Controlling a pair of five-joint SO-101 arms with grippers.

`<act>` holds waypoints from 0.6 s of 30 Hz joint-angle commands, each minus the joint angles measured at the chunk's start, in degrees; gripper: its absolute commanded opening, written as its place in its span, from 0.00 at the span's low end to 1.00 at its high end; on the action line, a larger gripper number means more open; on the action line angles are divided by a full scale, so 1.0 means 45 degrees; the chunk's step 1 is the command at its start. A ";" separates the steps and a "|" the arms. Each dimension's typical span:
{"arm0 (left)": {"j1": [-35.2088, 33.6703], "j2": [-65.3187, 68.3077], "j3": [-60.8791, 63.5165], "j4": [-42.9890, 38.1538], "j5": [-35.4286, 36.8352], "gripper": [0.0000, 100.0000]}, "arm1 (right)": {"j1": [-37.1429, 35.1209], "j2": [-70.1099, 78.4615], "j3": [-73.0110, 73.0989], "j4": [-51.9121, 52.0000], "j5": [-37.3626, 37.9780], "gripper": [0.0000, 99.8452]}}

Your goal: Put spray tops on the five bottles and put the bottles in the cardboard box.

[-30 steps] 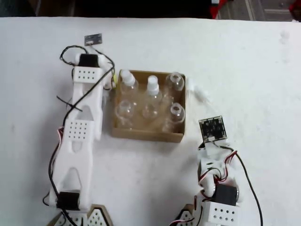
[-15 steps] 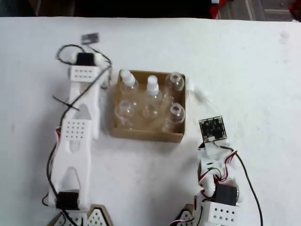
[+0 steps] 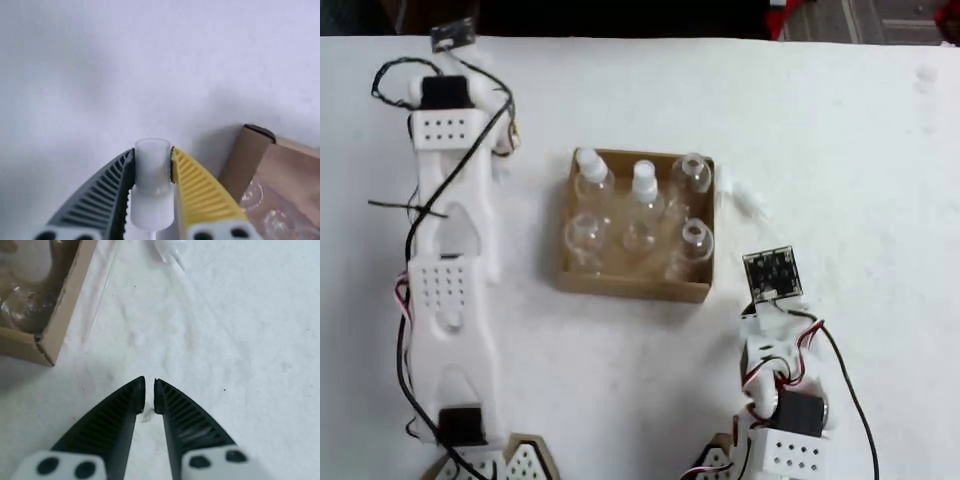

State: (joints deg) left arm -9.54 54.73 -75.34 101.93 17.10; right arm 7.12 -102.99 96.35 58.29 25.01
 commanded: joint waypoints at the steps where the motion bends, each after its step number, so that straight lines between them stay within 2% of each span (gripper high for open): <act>1: 0.1065 -0.5109 0.4278 0.0117 -0.0215 0.02 | -0.0088 -0.0029 0.0117 0.0049 0.0215 0.02; 6: 0.1553 -0.9309 0.7189 -0.0020 -0.0195 0.02 | -0.0068 -0.0029 0.0117 0.0049 0.0215 0.02; 18: 0.1553 -1.6107 1.0901 0.0000 -0.0293 0.02 | -0.0068 -0.0029 0.0117 0.0068 0.0215 0.02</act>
State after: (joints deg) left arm -3.56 -6.55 -29.10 101.93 16.66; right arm 7.12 -102.99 96.35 58.29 25.01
